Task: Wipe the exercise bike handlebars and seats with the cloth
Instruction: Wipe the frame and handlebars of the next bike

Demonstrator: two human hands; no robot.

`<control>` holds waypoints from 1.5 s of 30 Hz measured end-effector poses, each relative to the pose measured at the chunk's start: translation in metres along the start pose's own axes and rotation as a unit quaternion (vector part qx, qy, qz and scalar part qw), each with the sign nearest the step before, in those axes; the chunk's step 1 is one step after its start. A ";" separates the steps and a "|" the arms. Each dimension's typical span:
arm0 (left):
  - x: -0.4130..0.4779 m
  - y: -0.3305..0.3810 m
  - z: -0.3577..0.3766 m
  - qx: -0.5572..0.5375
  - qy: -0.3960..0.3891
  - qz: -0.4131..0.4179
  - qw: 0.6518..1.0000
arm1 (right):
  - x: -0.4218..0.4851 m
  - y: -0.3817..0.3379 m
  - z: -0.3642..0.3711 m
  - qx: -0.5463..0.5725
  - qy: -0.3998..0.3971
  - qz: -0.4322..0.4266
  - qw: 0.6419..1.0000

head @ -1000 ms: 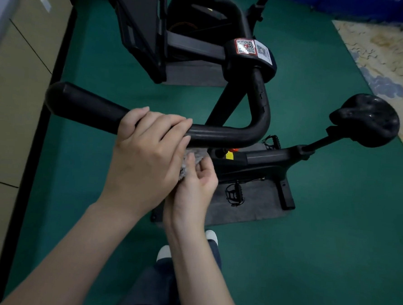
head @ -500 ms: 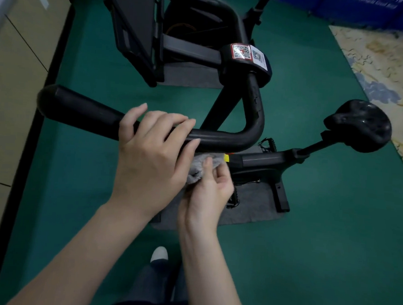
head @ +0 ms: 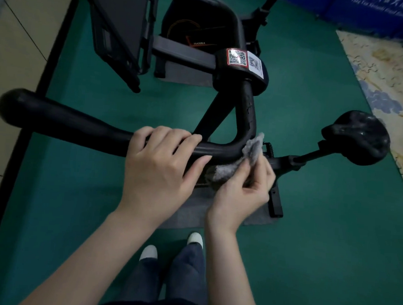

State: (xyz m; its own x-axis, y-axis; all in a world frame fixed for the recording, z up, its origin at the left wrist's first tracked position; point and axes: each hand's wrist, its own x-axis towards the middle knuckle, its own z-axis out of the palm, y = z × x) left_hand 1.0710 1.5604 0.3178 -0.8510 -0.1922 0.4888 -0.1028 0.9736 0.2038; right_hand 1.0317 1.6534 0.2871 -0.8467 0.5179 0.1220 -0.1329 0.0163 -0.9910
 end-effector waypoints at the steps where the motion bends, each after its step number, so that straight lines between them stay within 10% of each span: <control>1: 0.000 0.001 0.000 -0.001 0.004 -0.004 1.000 | 0.006 0.000 -0.002 -0.012 -0.018 -0.020 1.000; 9: 0.009 0.025 0.007 -0.022 0.021 -0.053 0.998 | 0.039 0.004 -0.024 -0.133 -0.159 -0.246 0.947; 21: 0.010 0.040 0.014 -0.005 0.036 -0.098 0.994 | 0.097 -0.004 -0.027 -0.161 -0.346 -0.316 0.869; 45: 0.014 0.065 0.030 -0.031 0.039 -0.160 0.986 | 0.151 -0.010 0.013 -0.173 -0.431 -0.312 0.829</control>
State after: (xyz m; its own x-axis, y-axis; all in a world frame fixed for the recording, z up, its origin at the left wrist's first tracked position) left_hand 1.0366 1.6251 0.3125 -0.7373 -0.4994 0.4549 -0.3250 0.8526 0.4092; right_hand 0.8983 1.7203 0.3160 -0.7412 -0.4857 0.4633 -0.6548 0.3716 -0.6581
